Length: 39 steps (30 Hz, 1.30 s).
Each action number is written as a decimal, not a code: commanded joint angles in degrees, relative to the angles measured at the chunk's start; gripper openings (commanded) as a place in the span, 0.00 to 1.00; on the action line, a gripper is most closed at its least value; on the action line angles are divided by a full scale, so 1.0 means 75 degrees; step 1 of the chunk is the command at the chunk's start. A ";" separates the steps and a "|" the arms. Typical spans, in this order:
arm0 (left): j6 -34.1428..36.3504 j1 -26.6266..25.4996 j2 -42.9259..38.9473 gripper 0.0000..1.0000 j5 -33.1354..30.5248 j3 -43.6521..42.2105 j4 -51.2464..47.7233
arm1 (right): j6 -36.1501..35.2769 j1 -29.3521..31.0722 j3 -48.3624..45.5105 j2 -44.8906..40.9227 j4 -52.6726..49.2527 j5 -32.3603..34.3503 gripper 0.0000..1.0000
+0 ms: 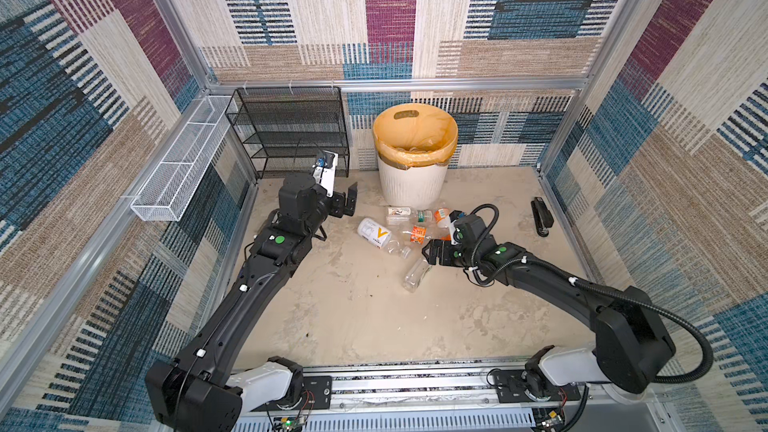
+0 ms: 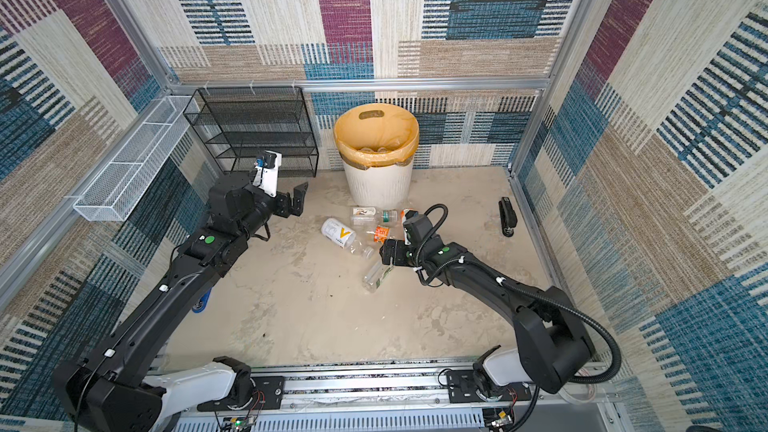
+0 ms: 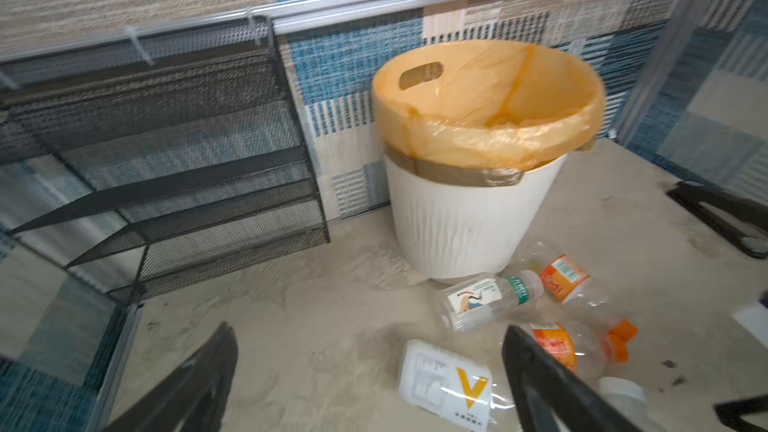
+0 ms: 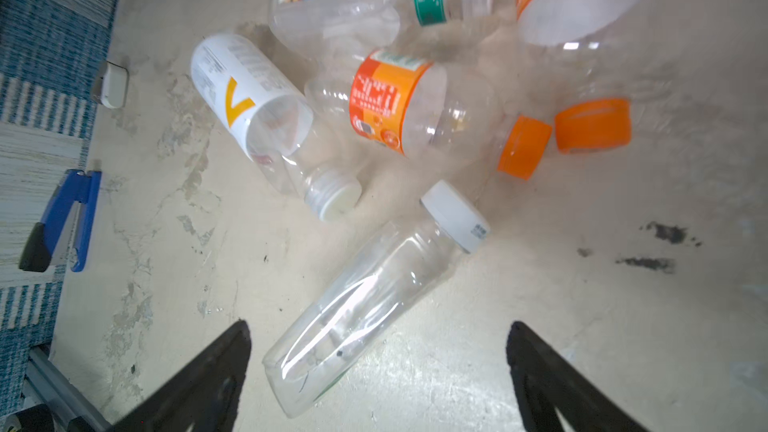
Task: Throw the plastic bottles in the bin
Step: 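Open the left gripper over the bin to drop the bottle, then lower the right gripper onto the white-capped clear bottle and close it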
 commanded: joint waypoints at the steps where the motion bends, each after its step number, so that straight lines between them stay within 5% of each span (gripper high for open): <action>1: 0.0015 0.0072 -0.0097 1.00 -0.0572 -0.0432 0.0615 | 0.0657 0.0306 0.0336 0.0424 -0.0141 0.0179 0.97; 15: -0.0241 0.0274 0.0050 0.99 0.0111 -0.0194 -0.0032 | 0.1238 0.0634 0.0427 0.1470 0.0029 0.0226 0.89; 20: -0.0257 0.0293 0.0143 0.98 0.0244 -0.0250 -0.0072 | 0.1331 0.0646 0.0364 0.1626 0.0132 0.0258 0.77; 26: -0.0285 0.0300 0.0213 0.97 0.0430 -0.0253 -0.0086 | 0.1380 0.0634 0.0120 0.1476 0.0151 0.0425 0.51; 39: -0.0134 0.0294 0.0267 0.96 0.0621 -0.0393 0.0057 | 0.0858 0.0412 -0.0154 0.0625 0.0193 0.0601 0.33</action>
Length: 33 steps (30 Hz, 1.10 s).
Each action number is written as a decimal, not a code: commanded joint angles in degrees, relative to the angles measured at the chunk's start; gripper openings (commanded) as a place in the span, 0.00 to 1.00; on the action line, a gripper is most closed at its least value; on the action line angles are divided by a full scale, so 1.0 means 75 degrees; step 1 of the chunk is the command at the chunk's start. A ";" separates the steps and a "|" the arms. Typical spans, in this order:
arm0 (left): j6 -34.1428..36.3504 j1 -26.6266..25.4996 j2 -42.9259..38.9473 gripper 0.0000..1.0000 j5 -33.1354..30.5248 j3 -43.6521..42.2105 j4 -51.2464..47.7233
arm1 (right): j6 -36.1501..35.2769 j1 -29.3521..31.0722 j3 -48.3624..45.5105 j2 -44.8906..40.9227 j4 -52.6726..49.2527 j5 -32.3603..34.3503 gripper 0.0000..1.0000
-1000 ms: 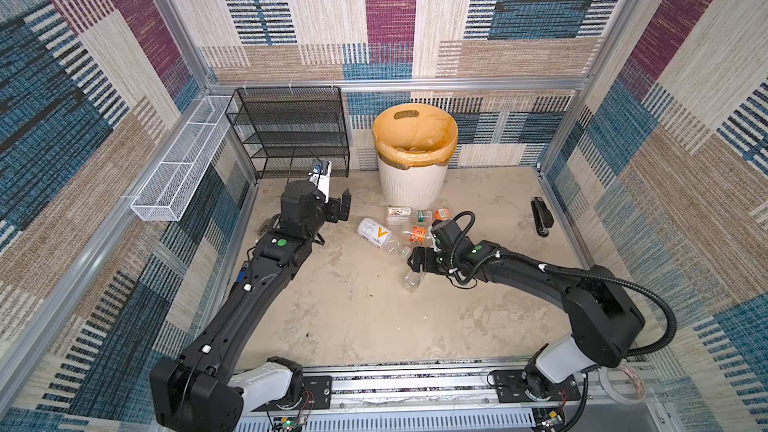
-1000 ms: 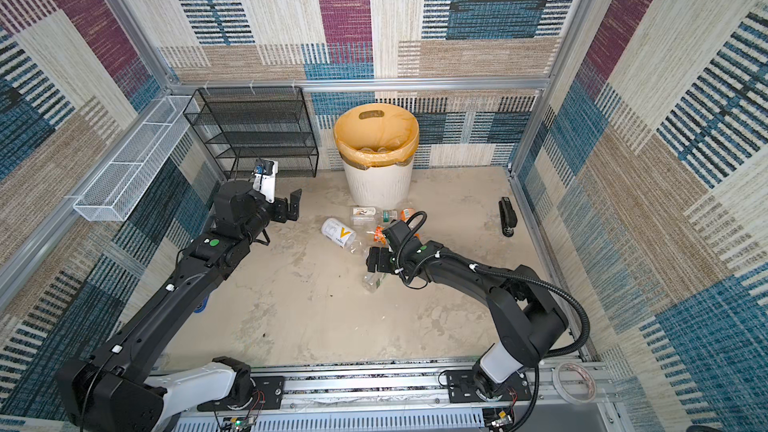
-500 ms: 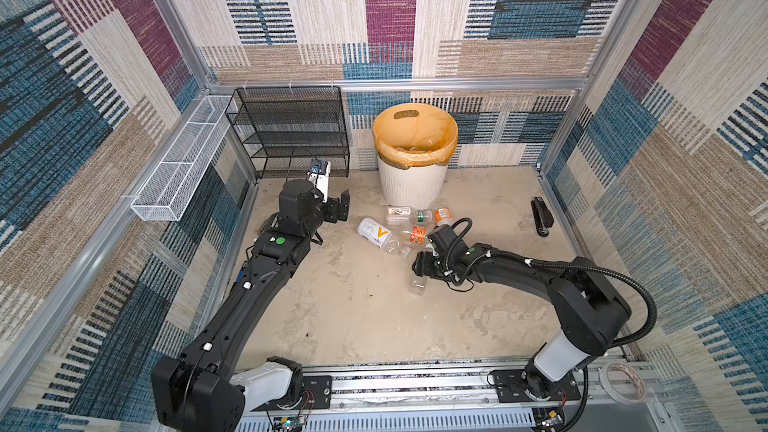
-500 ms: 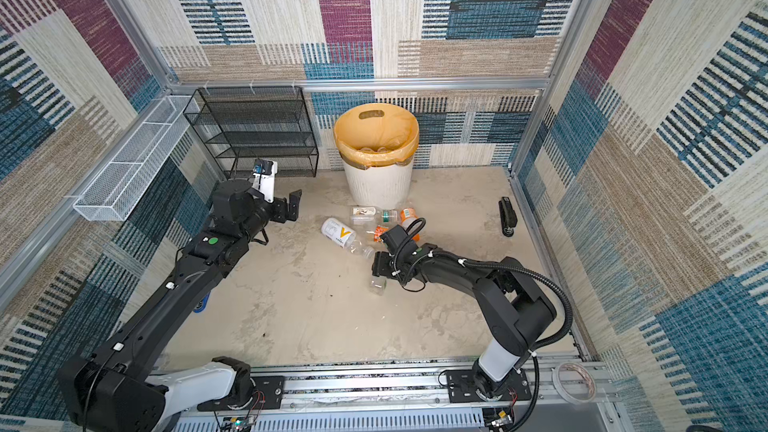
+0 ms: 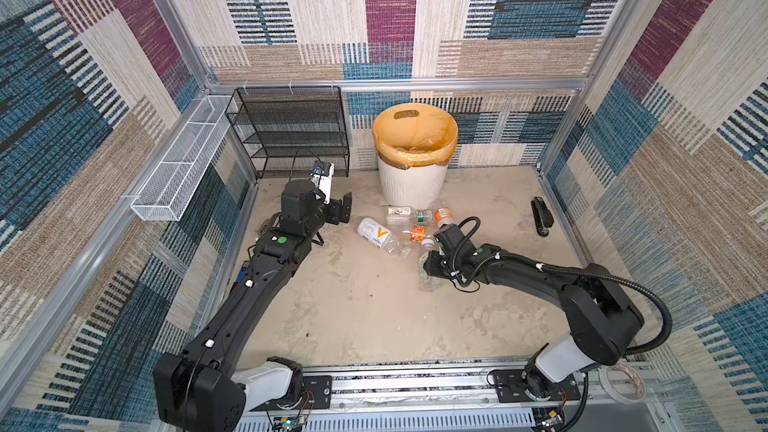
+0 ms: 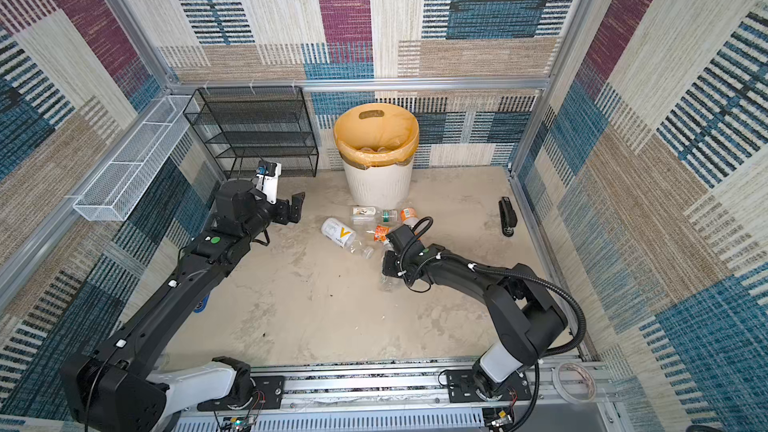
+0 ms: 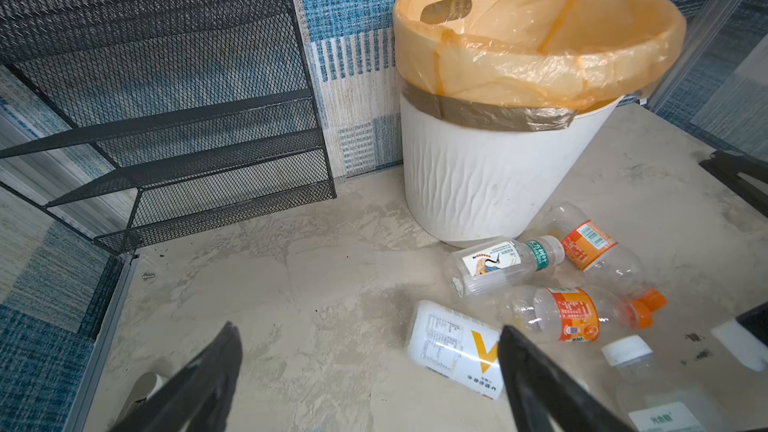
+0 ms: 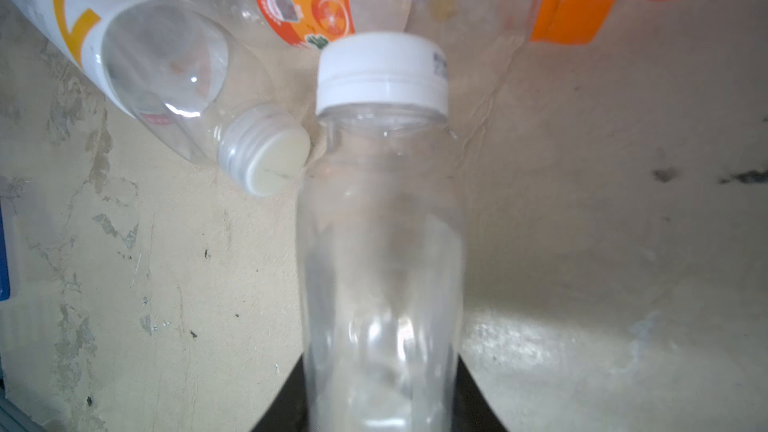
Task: Throw the plastic bottles in the bin
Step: 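Lower the right gripper onto the white-capped clear bottle and close it, then lift the white-capped bottle with the right gripper and carry it over the bin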
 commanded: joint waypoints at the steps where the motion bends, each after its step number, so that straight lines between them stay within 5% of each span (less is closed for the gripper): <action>1: 0.0050 0.0015 0.0013 0.96 0.0208 -0.0059 0.0185 | -0.0202 -0.0040 -0.0199 -0.0424 0.0340 0.0155 0.33; 14: -0.0068 0.0005 -0.0087 0.95 0.0772 -0.0438 0.0787 | -0.2477 -0.0900 -0.1054 -0.4008 0.2568 0.0348 0.35; 23: -0.0817 -0.0025 -0.0358 0.91 0.1115 -0.1148 0.1737 | -0.5338 -0.0950 -0.1177 -0.5632 0.6767 0.1598 0.41; 28: -0.2098 -0.0053 -0.0739 0.85 0.0673 -0.1722 0.1735 | -0.5856 -0.1213 0.1017 -0.3665 0.6875 0.1399 0.38; 31: -0.2722 -0.0253 -0.0772 0.83 0.0618 -0.1871 0.1501 | -0.5331 -0.1587 0.4613 -0.1005 0.4311 0.1076 0.34; 33: -0.3009 -0.0568 -0.0749 0.85 0.0179 -0.1932 0.1236 | -0.5282 -0.1724 0.7684 0.0981 0.1995 0.0750 0.40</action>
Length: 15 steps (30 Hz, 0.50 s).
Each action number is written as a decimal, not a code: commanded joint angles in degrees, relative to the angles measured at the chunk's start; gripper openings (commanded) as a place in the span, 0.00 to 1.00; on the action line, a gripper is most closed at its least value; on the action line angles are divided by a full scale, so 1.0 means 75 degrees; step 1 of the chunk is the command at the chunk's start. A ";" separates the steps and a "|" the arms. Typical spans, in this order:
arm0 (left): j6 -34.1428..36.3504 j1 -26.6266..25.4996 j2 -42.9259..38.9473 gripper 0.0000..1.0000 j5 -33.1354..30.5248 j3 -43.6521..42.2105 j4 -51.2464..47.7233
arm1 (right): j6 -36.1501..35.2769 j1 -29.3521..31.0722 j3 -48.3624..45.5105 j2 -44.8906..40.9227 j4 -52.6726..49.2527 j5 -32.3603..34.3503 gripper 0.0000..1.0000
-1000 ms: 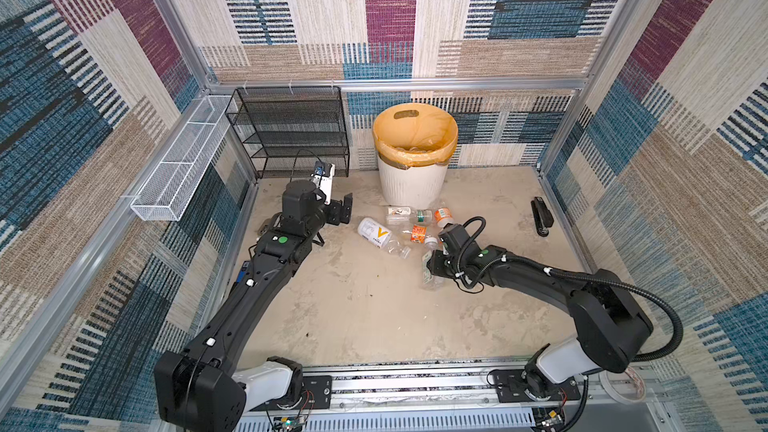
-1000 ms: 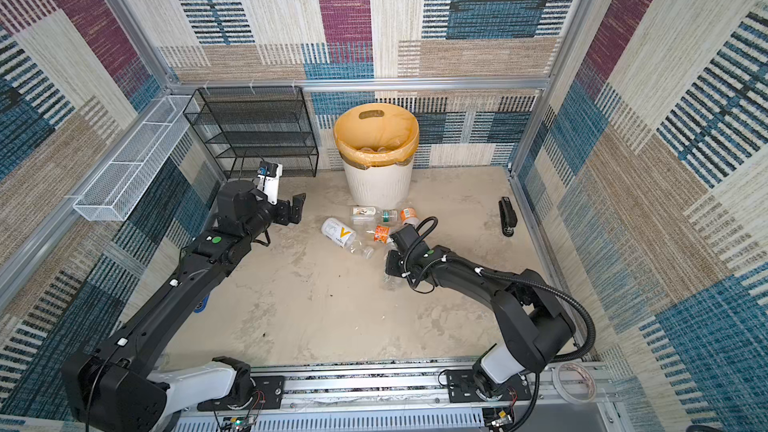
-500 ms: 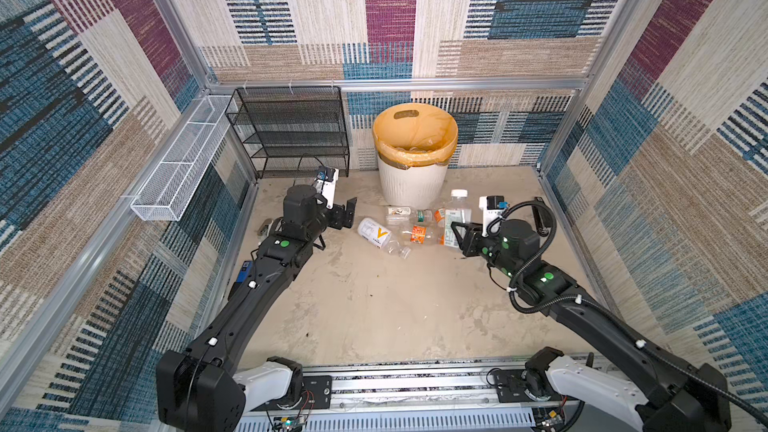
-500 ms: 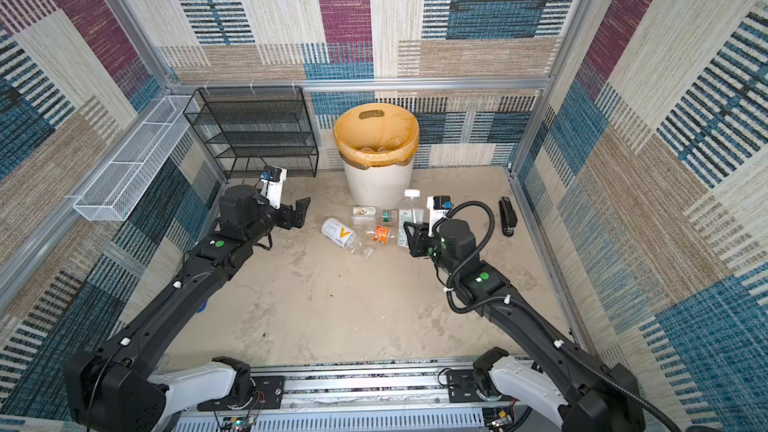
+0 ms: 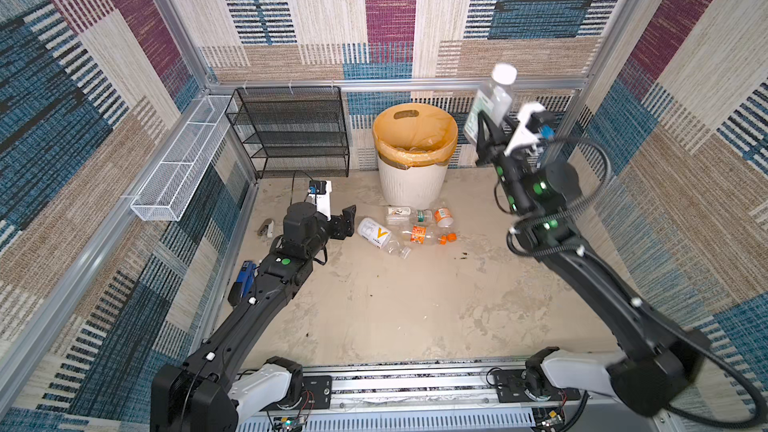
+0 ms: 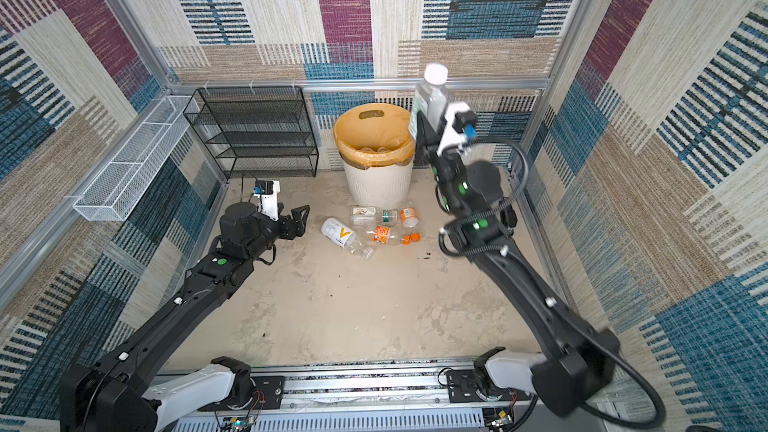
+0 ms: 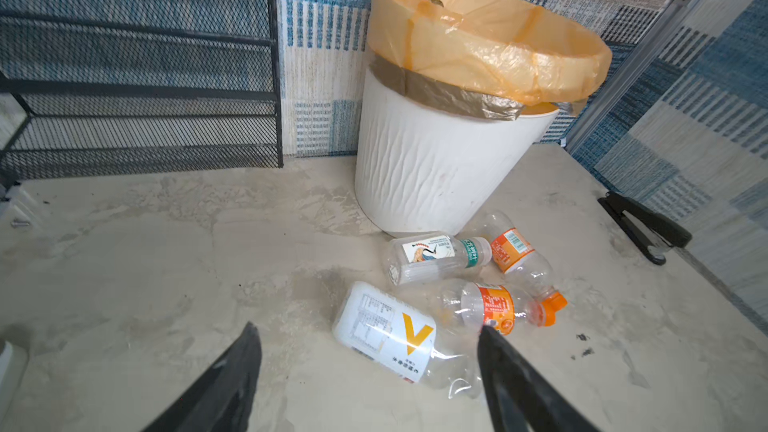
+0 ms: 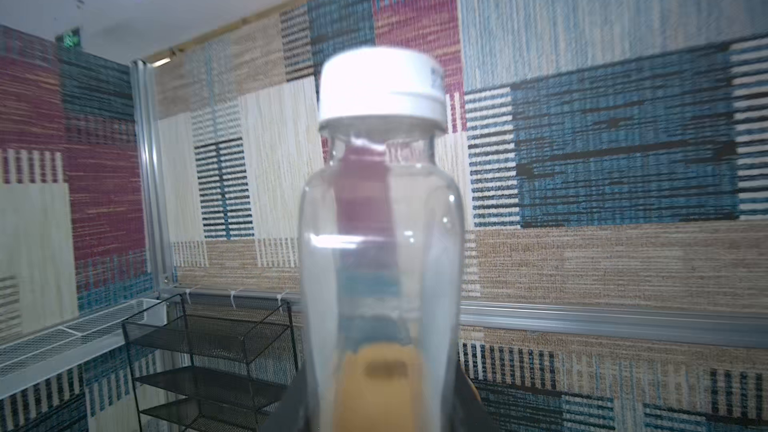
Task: Throw the plastic bottles in the bin
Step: 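Lift the white-capped bottle with the right gripper and carry it over the bin, then open the right gripper over the bin and draw the right arm back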
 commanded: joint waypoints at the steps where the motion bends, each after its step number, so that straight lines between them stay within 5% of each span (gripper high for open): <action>1: -0.0939 -0.0434 -0.0014 0.88 -0.0667 -0.0148 -0.0191 | 0.0123 -0.0162 0.3894 0.2325 -0.3970 -0.0585 0.45; 4: -0.1169 -0.0966 -0.0038 0.94 -0.1346 -0.0333 -0.0394 | 0.0141 -0.0212 0.6094 0.3608 -0.5364 -0.0947 0.69; 7: -0.1647 -0.1185 0.0080 0.94 -0.1388 -0.0576 -0.0229 | 0.0101 -0.0230 0.6589 0.3844 -0.5814 -0.0938 0.90; 15: -0.3054 -0.1431 0.1064 0.94 -0.1408 -0.0232 -0.0513 | 0.0030 -0.0512 0.3443 0.1841 -0.4147 -0.0582 0.97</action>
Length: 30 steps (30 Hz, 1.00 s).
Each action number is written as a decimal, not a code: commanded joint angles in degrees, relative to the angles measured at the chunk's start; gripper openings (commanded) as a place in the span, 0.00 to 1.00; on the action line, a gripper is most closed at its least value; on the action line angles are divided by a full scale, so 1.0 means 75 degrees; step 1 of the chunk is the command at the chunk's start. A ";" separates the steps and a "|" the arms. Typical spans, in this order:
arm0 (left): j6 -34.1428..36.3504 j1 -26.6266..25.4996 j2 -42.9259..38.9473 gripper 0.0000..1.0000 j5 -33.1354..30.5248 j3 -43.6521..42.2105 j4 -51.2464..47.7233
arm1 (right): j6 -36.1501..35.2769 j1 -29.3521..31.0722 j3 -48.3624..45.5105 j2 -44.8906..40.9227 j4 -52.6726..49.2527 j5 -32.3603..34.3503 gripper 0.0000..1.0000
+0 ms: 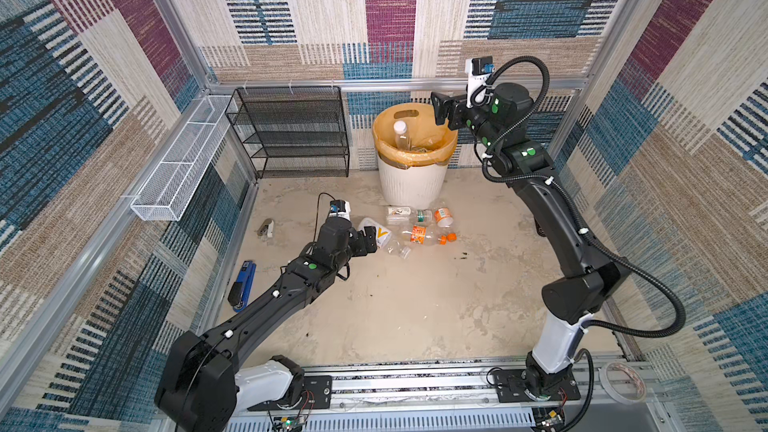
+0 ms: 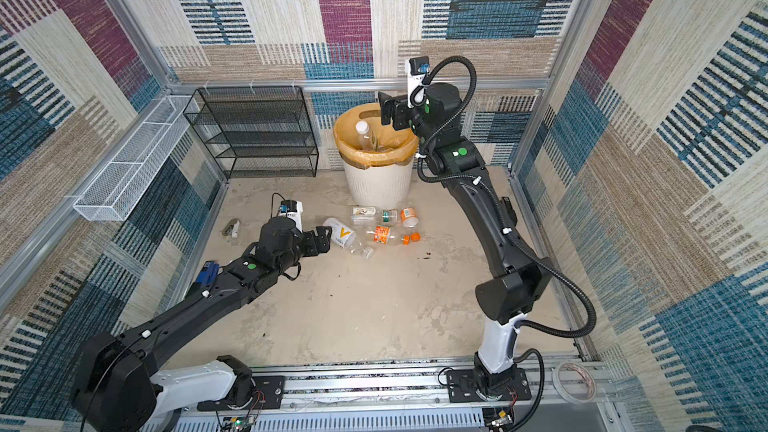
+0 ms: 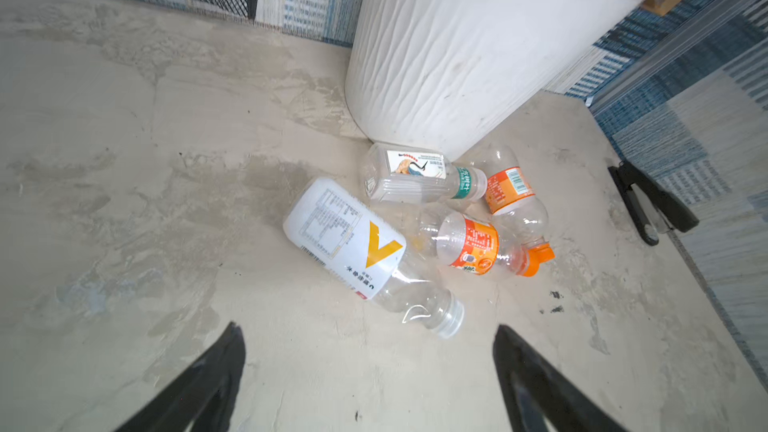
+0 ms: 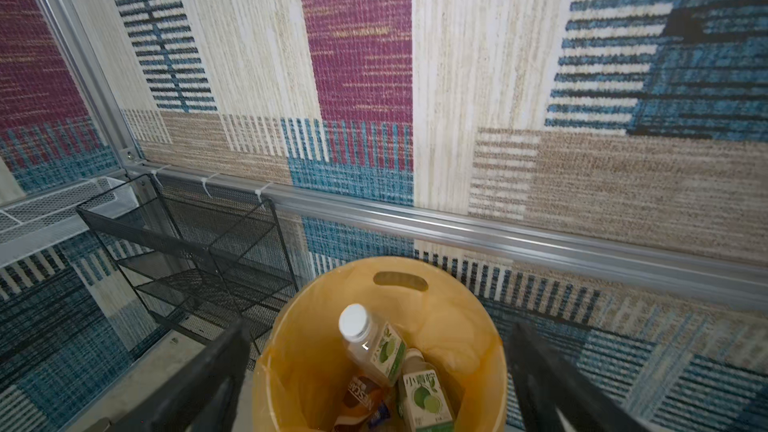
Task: Throw the plastic bottles in the bin
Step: 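Open the right gripper over the bin and draw the right arm back, then lower the left gripper onto the yellow-V labelled bottle and close it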
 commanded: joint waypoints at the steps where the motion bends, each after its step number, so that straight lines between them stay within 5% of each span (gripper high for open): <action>1: -0.1033 -0.0091 0.0247 0.94 -0.0121 0.0178 -0.0082 | -0.0006 -0.0176 -0.1080 -0.0769 0.0840 0.0296 0.98; 13: -0.2829 -0.0237 0.1613 0.92 0.0307 0.0542 -0.0106 | 0.1387 -0.1648 -0.6465 -0.3257 0.2166 -0.0425 0.98; 30: -0.3871 -0.0243 0.3940 0.89 0.0789 0.2117 -0.0282 | 0.2052 -0.2601 -0.8386 -0.3820 0.2839 -0.1458 0.98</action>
